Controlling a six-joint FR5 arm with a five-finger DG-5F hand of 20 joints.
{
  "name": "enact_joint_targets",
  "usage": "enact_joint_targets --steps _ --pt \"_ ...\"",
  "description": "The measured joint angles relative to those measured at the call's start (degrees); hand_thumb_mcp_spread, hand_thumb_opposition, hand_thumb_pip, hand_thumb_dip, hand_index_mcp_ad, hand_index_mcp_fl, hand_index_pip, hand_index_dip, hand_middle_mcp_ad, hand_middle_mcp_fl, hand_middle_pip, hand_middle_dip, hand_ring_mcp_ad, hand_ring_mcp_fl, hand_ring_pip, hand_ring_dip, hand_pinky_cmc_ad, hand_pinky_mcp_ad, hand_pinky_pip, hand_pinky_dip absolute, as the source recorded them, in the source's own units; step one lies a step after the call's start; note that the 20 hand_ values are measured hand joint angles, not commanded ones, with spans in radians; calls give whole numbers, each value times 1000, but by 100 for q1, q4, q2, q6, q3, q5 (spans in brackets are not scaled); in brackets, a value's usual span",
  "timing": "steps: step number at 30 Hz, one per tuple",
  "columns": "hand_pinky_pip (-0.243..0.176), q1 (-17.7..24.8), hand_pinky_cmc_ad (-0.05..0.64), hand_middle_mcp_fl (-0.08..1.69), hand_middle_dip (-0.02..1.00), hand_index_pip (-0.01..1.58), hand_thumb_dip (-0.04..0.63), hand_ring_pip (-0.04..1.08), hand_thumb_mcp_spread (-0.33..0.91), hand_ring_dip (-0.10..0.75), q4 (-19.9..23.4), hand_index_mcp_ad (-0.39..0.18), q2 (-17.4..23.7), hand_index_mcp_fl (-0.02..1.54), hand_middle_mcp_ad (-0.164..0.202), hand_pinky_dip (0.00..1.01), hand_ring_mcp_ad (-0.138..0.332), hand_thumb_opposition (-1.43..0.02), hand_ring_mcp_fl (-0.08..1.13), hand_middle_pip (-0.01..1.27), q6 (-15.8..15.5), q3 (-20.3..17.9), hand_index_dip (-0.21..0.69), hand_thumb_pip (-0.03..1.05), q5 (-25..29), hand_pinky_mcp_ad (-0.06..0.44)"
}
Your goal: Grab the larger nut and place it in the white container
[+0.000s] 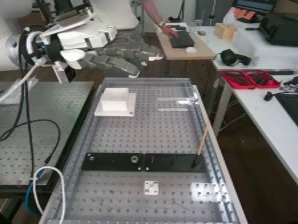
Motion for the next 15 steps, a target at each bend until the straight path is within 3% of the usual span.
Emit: enact_joint_targets --steps 4,10,15 --pt "-61 42 278 127 255 1229 239 110 269 112 -191 -150 -26 3 51 466 99 -836 16 126 -177 286 9 815 328 229" --pt "-61 3 278 129 255 1190 239 110 272 112 -759 -143 -91 9 51 468 99 -834 16 126 -160 726 -30 815 566 241" --pt "-59 -40 278 131 255 1178 239 113 262 112 -875 -141 -148 9 51 468 99 -834 16 129 -182 801 -42 815 631 243"
